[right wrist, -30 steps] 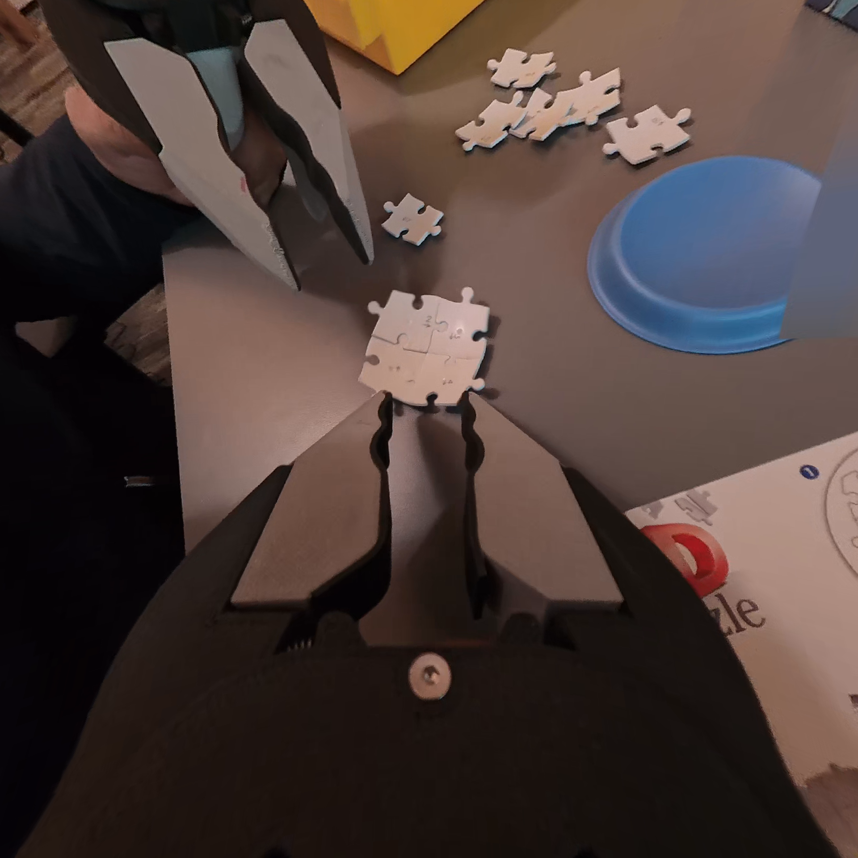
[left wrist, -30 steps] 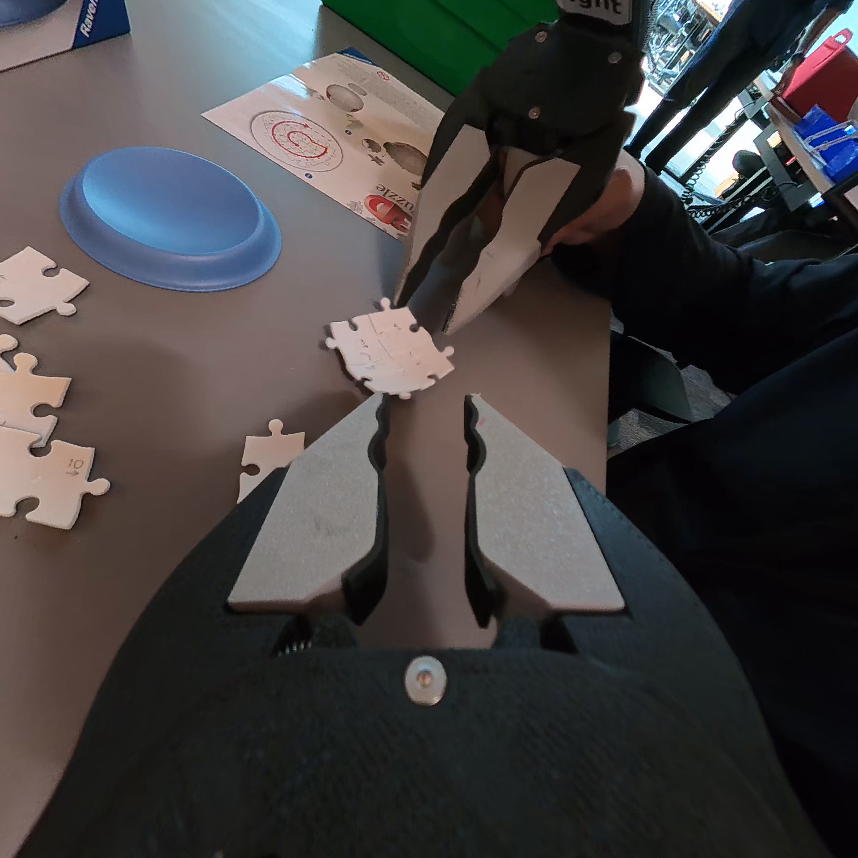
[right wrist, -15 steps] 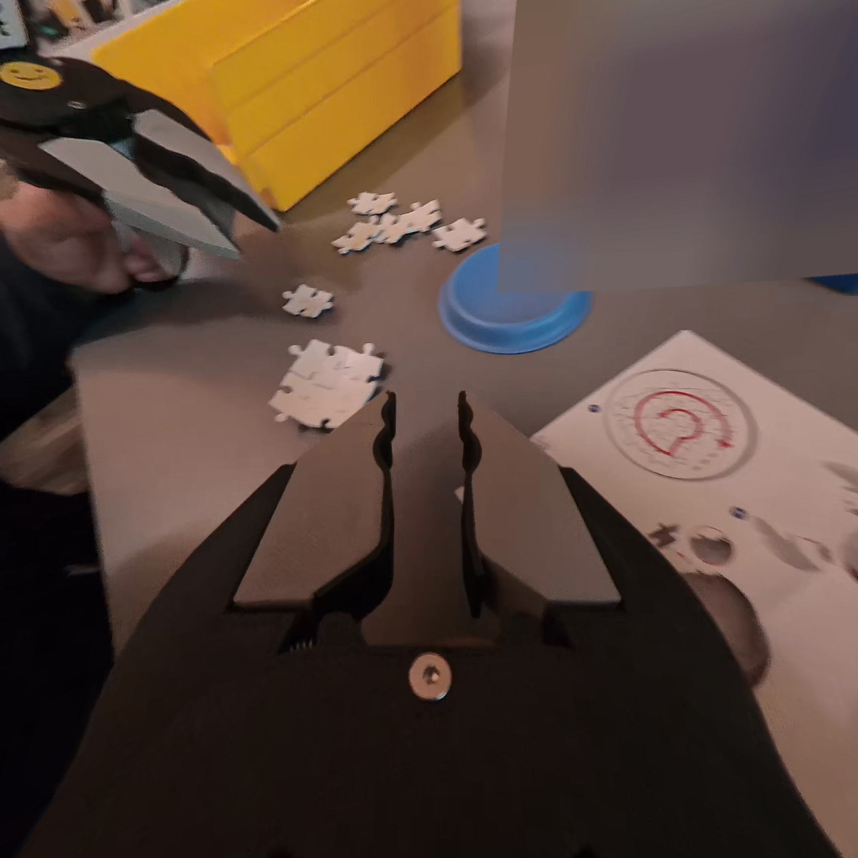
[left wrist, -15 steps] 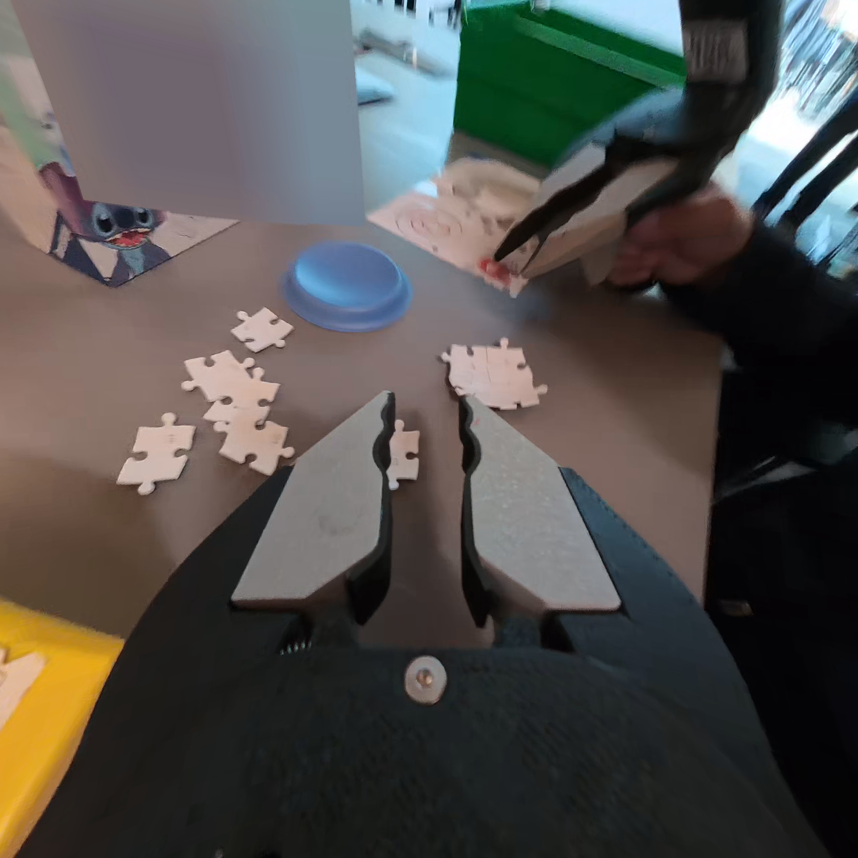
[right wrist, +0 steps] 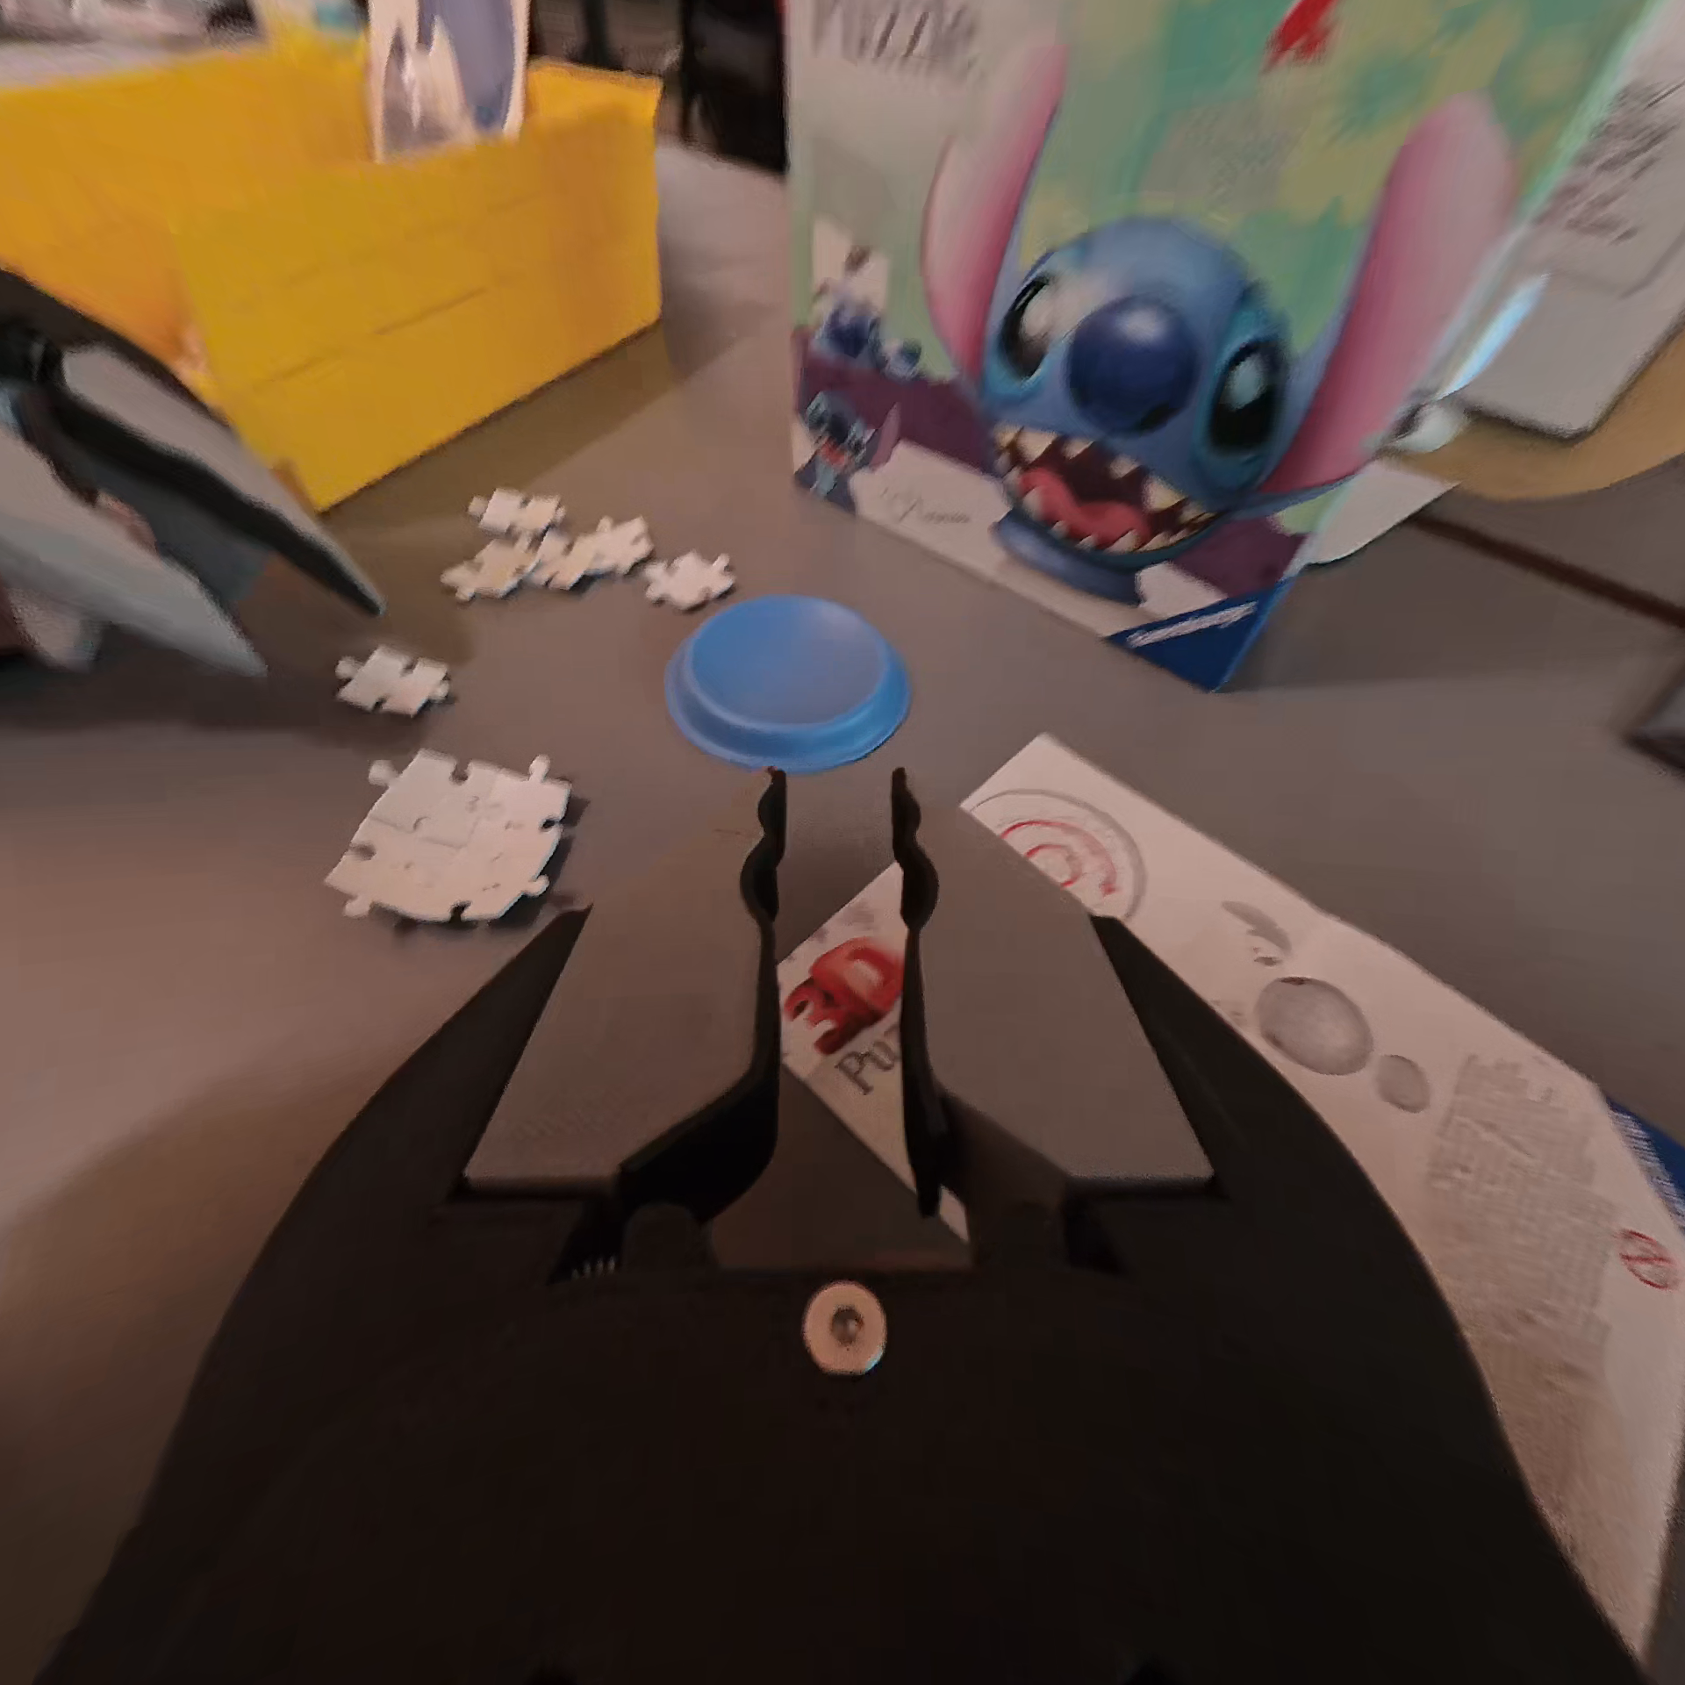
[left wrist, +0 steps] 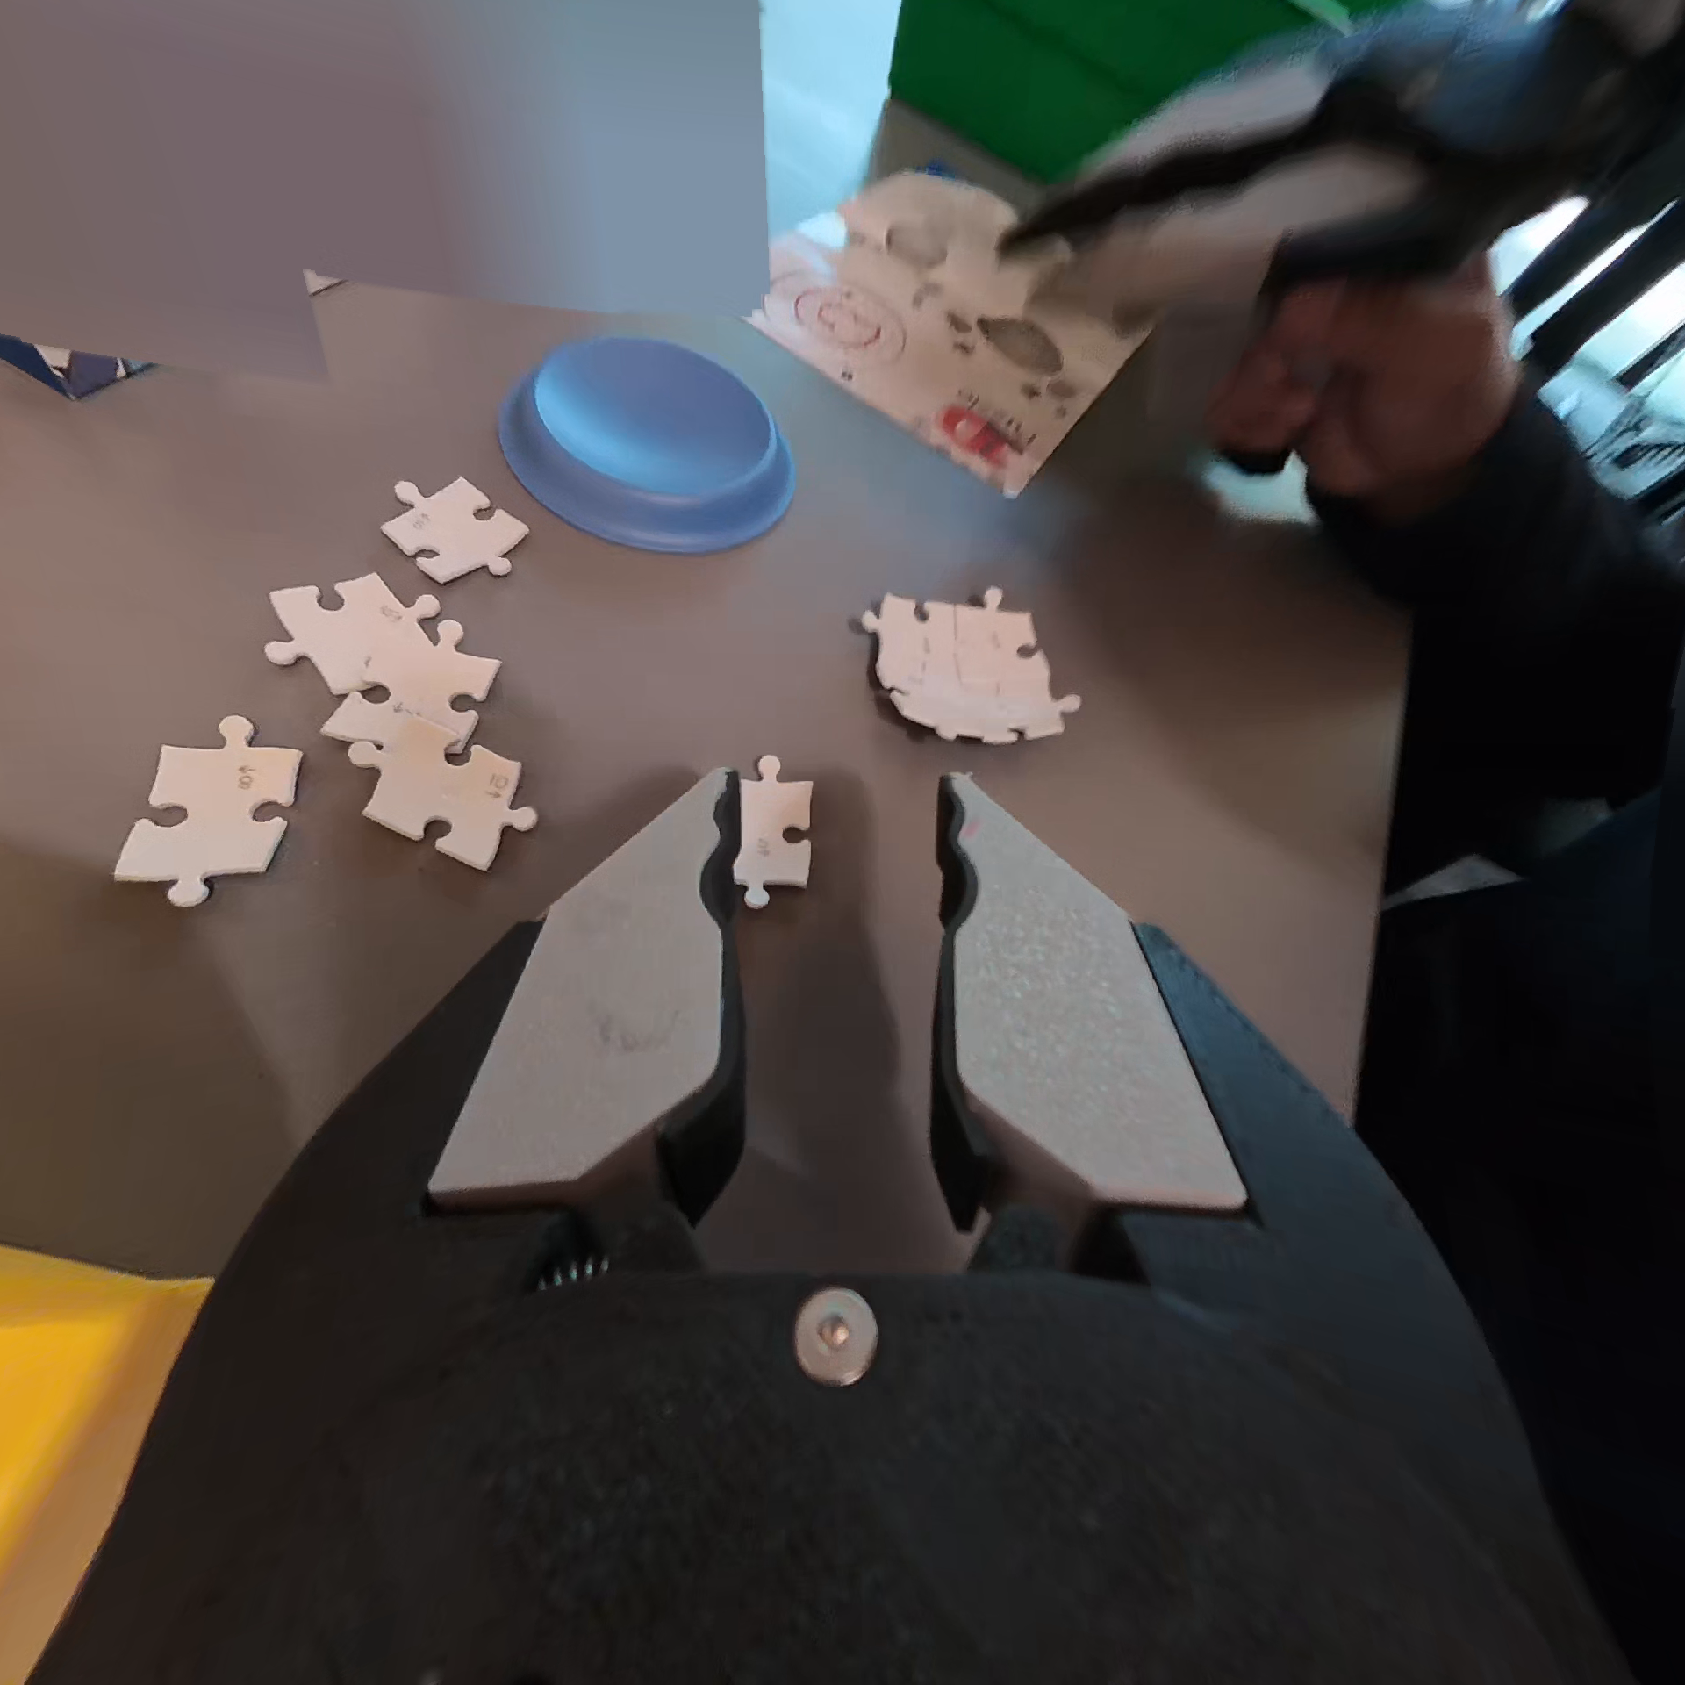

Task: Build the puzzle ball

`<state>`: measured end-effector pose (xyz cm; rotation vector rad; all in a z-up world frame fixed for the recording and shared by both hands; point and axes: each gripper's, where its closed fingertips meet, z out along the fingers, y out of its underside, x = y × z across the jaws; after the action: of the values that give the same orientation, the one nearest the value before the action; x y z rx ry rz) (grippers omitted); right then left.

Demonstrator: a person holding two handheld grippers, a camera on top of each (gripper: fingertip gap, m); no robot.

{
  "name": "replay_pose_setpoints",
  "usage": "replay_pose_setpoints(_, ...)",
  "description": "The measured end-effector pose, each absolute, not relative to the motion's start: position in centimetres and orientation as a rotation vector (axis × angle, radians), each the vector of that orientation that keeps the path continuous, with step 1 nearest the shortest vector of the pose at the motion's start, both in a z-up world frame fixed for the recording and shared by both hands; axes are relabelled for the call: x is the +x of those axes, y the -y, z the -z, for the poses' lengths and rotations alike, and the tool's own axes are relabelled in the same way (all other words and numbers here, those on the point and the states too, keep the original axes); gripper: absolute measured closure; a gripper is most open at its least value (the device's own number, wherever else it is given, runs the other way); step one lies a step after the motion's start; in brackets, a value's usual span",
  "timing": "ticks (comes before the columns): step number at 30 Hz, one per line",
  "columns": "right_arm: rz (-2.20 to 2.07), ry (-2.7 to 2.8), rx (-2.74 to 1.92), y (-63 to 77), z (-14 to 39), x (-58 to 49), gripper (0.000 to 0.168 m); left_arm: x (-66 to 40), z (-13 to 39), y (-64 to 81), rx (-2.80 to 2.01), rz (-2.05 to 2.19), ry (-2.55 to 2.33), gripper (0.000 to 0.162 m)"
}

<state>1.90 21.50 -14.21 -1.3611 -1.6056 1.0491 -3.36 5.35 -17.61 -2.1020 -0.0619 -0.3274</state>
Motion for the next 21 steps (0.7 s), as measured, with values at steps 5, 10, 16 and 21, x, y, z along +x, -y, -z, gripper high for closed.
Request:
replay_pose_setpoints(5,-1.127,1.186,-1.329,-26.6,8.7,4.1,0.145,-3.2,18.0,-5.4,-2.128,0.284,0.042,0.121)
replay_pose_setpoints(10,-1.058,1.084,-1.346,-29.9,8.2,6.0,0.142,-3.3,18.0,-5.4,-2.128,0.278,0.044,0.121)
replay_pose_setpoints(16,-1.049,1.084,-1.387,-31.2,9.1,7.0,0.142,-3.2,18.3,-5.5,-2.149,0.254,0.033,0.122)
replay_pose_setpoints(21,-1.097,1.101,-1.395,-30.8,9.3,6.8,0.142,-3.4,18.1,-5.5,-2.136,0.261,0.045,0.122)
